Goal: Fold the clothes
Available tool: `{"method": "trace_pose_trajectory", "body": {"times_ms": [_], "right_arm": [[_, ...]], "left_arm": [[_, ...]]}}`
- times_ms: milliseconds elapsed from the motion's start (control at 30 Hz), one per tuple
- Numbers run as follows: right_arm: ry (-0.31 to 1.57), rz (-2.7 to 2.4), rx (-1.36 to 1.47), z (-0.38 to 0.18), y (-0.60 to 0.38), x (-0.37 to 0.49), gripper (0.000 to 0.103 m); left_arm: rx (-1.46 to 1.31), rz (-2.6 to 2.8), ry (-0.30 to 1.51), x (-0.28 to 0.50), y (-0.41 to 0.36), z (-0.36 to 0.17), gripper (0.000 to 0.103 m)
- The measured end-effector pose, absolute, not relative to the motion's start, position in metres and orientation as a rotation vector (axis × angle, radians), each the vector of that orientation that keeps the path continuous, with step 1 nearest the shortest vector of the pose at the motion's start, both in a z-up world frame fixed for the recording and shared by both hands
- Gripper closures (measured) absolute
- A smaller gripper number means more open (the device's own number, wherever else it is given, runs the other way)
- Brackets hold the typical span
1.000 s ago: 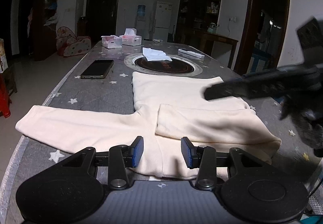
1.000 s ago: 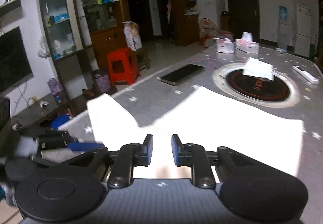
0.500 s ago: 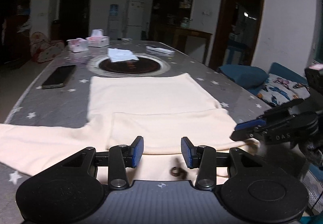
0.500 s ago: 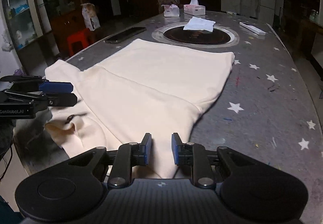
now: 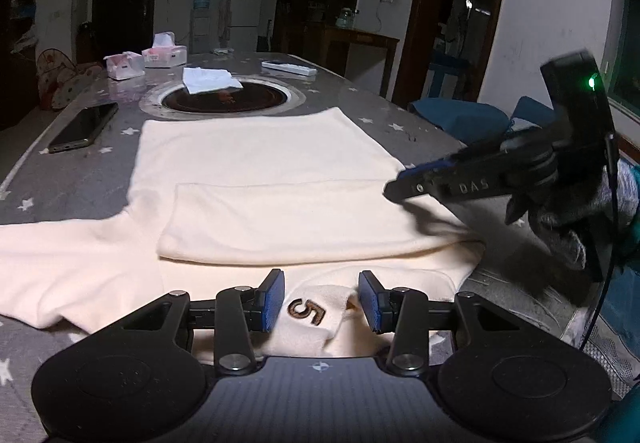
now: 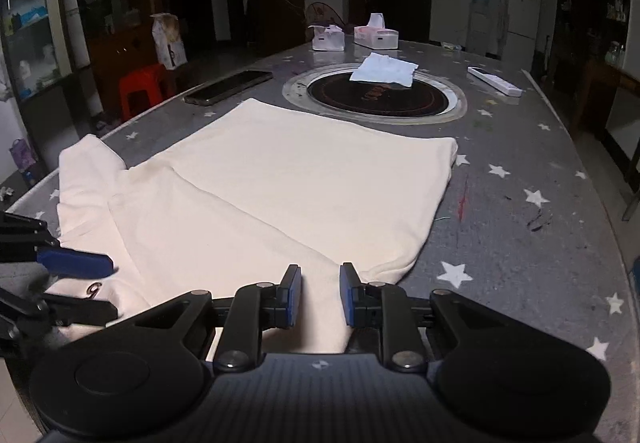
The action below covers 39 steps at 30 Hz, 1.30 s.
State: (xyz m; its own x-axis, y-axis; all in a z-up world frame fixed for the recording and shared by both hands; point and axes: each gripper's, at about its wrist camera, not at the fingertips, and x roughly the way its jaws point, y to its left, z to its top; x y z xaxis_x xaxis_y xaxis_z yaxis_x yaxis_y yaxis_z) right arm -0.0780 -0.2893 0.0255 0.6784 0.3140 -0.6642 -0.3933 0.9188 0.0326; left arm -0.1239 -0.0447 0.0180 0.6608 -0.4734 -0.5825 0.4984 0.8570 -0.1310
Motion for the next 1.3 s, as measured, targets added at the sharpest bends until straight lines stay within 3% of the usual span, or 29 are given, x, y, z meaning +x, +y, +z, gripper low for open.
{"method": "trace_pose_trajectory", "body": {"times_ms": [433, 1000, 1300], "right_arm": [[0.698, 0.450, -0.158, 0.031, -0.276, -0.094, 0.068], [0.735, 0.529, -0.317, 0.024, -0.273, -0.123, 0.065], [0.713, 0.619, -0.295, 0.041, -0.249, -0.111, 0.065]], "left_arm": [[-0.038, -0.480, 0.619, -0.118, -0.015, 0.032, 0.056], [-0.009, -0.622, 0.682, -0.136, -0.046, 0.013, 0.049], [-0.055, -0.472, 0.603, -0.140, 0.000, 0.040, 0.049]]}}
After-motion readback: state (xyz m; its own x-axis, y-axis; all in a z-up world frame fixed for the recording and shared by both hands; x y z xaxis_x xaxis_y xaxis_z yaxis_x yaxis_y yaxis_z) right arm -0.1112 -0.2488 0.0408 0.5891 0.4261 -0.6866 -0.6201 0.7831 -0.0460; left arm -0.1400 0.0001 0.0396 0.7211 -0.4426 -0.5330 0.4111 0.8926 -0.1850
